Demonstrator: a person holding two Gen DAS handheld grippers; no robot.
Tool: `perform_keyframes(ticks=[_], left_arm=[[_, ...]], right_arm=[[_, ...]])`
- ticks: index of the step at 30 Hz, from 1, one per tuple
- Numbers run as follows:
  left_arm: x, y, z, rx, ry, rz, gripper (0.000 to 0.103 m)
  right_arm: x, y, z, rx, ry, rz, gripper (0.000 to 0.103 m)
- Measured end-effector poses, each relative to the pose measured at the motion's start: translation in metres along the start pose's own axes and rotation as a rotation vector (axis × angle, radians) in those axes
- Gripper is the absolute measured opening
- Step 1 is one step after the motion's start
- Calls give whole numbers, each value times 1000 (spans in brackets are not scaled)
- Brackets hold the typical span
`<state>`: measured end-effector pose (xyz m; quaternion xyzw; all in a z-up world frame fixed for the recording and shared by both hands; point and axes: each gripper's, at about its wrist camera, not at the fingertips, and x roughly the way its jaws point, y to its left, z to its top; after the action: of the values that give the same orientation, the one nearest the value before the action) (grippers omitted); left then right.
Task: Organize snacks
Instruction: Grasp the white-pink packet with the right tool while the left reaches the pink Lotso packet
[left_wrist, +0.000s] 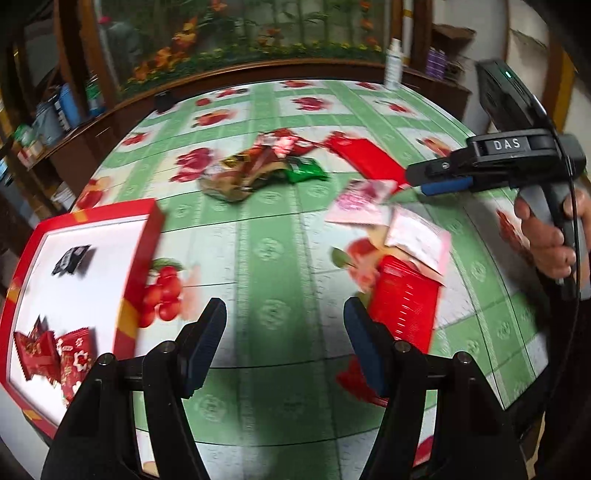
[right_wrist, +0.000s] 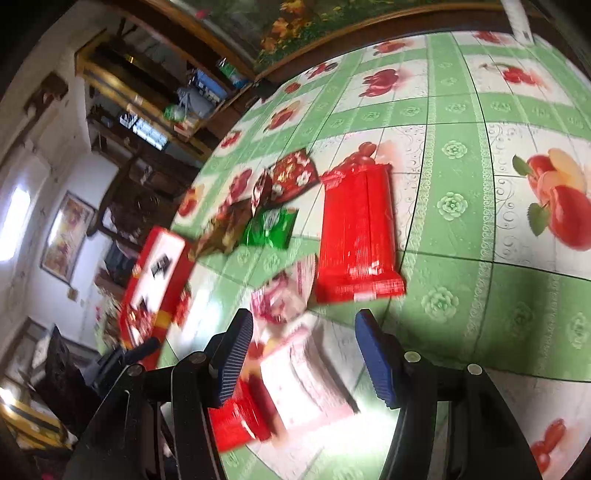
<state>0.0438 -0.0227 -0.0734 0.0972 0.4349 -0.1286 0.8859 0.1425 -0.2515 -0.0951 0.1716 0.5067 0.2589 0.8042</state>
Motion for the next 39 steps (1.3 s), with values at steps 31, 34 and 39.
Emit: perform_keyframes(ticks=[31,34,39], left_arm=[[80,-32,105,146,128,-101,75],[87,-40,108,183,141,-103,75],[98,-54,109,230,159,-103,75]], right_arm=[[26,52,-40,-367,95,-291,53],[25,51,-40,-370,83,-305,40],[11,30,-33,-295,48,-369,38]])
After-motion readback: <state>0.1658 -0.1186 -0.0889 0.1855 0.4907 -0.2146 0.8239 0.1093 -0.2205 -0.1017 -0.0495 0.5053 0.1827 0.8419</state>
